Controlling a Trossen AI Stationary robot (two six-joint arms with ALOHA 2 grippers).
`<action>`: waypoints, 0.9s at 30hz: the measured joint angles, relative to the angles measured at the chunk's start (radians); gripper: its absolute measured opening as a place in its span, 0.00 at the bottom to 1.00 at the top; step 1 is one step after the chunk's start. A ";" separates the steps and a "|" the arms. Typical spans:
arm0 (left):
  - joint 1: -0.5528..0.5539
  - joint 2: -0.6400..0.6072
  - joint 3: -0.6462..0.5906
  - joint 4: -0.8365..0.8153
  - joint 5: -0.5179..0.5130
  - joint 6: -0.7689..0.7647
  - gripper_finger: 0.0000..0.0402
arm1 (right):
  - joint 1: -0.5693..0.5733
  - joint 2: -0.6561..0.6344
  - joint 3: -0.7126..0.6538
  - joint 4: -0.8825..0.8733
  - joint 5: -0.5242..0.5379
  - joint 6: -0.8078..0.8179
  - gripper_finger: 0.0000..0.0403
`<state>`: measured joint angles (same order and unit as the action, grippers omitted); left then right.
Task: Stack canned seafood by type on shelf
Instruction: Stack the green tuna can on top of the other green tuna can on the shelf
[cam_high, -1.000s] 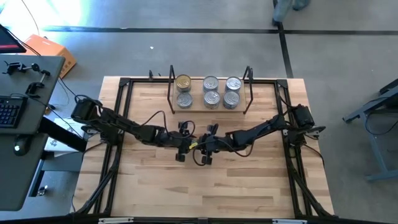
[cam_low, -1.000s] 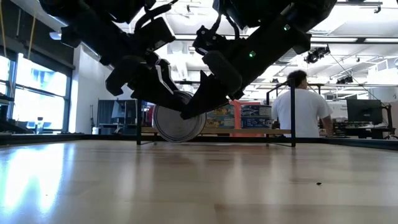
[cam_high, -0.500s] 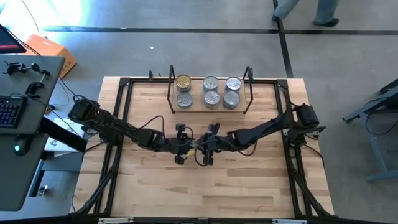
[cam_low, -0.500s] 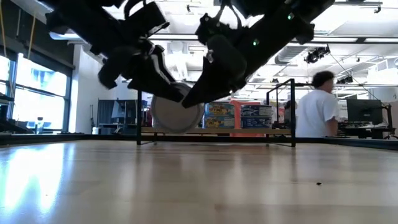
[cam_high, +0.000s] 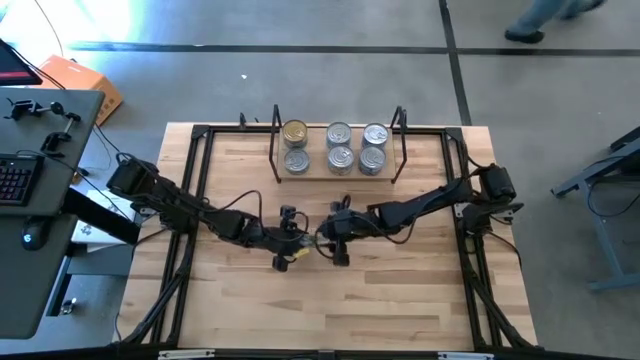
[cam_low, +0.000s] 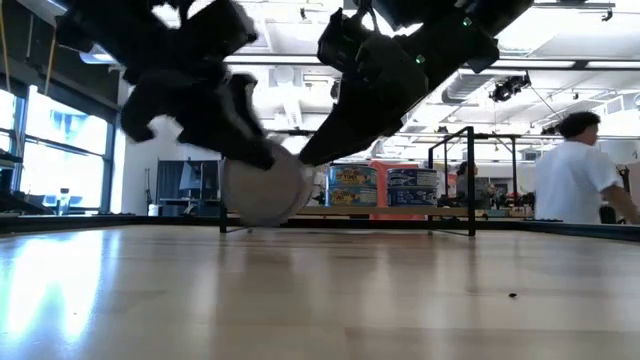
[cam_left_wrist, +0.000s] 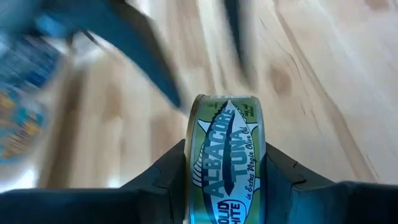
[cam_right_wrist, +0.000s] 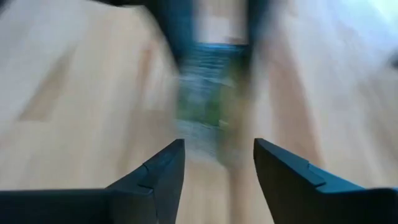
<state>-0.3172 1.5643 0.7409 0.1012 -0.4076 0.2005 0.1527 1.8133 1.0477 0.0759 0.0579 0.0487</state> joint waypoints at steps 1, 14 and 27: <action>-0.001 0.001 -0.002 -0.022 0.007 -0.014 0.30 | -0.008 -0.007 0.000 -0.022 0.019 0.018 0.46; 0.044 -0.019 0.093 -0.118 -0.374 0.085 0.30 | 0.074 -0.050 -0.021 -0.336 0.622 0.289 0.48; 0.401 -0.007 0.161 -0.143 -0.388 0.458 0.30 | 0.192 -0.050 -0.154 -0.353 0.916 0.522 0.48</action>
<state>0.0838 1.5570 0.9020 -0.0413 -0.7960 0.6586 0.3446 1.7638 0.8938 -0.2772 0.9744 0.5703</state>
